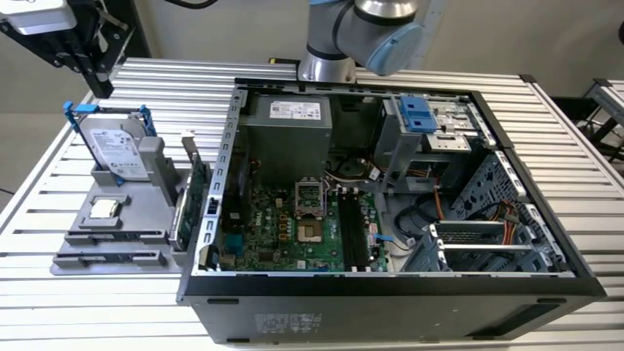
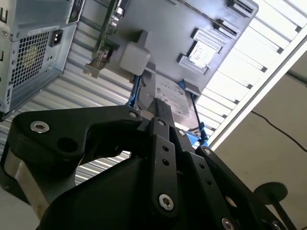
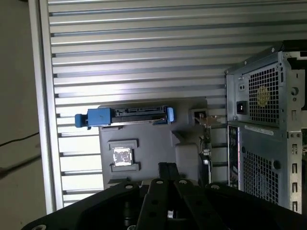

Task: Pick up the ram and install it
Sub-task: 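Reach for the ram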

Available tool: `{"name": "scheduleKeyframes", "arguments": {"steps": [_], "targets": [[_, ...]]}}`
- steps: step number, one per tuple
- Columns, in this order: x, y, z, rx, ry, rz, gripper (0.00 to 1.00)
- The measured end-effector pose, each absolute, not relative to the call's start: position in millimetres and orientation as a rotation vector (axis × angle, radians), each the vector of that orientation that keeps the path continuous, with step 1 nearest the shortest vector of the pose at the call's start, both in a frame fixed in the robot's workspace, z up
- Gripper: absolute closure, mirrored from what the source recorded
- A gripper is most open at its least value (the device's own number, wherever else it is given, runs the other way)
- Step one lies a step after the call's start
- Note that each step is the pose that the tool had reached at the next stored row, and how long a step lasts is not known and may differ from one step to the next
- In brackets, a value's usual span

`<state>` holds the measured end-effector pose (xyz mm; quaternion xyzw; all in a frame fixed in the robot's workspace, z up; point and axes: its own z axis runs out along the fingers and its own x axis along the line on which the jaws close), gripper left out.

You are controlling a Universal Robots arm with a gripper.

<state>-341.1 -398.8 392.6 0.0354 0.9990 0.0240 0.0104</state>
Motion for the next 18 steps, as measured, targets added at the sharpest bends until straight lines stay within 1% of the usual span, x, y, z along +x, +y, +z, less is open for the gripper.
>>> {"name": "scheduleKeyframes", "arguments": {"steps": [18], "targets": [[-368, -398, 393, 0.022, 3.121, 0.076, 1.00]]}}
